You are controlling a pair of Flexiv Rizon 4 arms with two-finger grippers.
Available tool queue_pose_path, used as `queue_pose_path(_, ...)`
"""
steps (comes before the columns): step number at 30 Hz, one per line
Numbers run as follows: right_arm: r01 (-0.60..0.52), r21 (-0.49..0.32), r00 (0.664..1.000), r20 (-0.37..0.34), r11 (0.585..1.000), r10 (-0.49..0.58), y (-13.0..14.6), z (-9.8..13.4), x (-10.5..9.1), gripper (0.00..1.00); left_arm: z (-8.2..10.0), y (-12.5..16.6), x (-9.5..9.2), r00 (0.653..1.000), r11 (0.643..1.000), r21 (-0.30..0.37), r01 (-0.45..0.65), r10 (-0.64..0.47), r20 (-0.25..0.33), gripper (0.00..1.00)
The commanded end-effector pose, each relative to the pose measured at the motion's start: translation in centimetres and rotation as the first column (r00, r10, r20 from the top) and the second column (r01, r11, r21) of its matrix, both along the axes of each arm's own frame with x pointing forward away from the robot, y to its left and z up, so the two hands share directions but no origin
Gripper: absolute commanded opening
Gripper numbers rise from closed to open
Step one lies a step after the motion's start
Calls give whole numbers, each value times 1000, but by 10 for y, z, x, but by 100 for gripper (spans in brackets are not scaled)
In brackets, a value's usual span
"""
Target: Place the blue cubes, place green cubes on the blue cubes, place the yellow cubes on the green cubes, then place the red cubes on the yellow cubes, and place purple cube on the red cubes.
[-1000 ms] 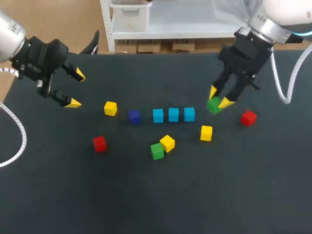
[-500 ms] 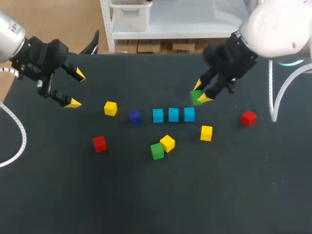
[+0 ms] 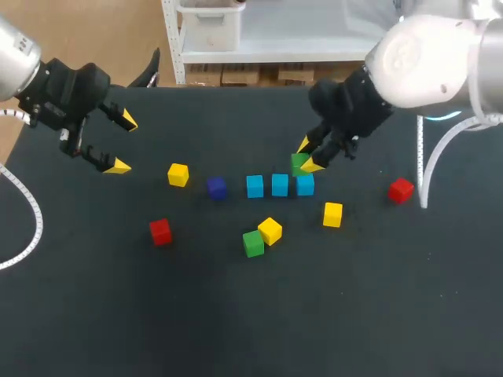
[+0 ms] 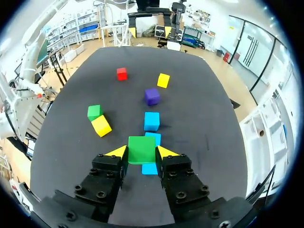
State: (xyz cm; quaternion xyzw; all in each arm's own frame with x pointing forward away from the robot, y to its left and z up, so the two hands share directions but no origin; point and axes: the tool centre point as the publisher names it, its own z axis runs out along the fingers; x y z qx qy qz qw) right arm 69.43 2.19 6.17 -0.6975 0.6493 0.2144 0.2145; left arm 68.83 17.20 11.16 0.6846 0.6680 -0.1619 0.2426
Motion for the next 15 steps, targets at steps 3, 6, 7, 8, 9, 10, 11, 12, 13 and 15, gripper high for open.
queue_pose_path(3,19,4,1000,-2,1000,-19,7,-16,1,0,-1,1,-1,1000,1000,-3,1,-1,4,100)
queue_pose_path(6,28,6,1000,-5,1000,-28,8,-22,1,0,-1,1,-1,1000,1000,-3,1,-1,4,100)
queue_pose_path(7,30,6,1000,-6,1000,-30,8,-23,1,0,-1,1,-1,1000,1000,-3,1,-1,4,100)
queue_pose_path(8,32,6,999,-5,999,-32,7,-24,1,0,-1,1,-1,1000,1000,-3,1,-1,4,100)
queue_pose_path(9,34,4,999,-5,999,-34,7,-25,1,0,-1,1,-1,1000,1000,-3,1,-1,4,100)
queue_pose_path(10,39,0,999,-3,999,-39,7,-26,2,0,-1,1,-1,1000,1000,-3,1,-1,4,100)
queue_pose_path(11,44,0,999,-3,999,-44,6,-27,2,0,-1,1,-1,1000,1000,-3,1,-1,4,100)
queue_pose_path(12,48,1,999,-3,999,-48,5,-28,3,0,-1,1,-1,1000,1000,-3,1,-1,4,100)
queue_pose_path(13,50,0,999,-2,999,-50,5,-28,4,0,-1,1,-1,1000,1000,-3,1,-1,4,100)
queue_pose_path(15,53,-2,999,-2,999,-53,6,-30,5,0,-1,1,-1,1000,1000,-3,1,-1,4,100)
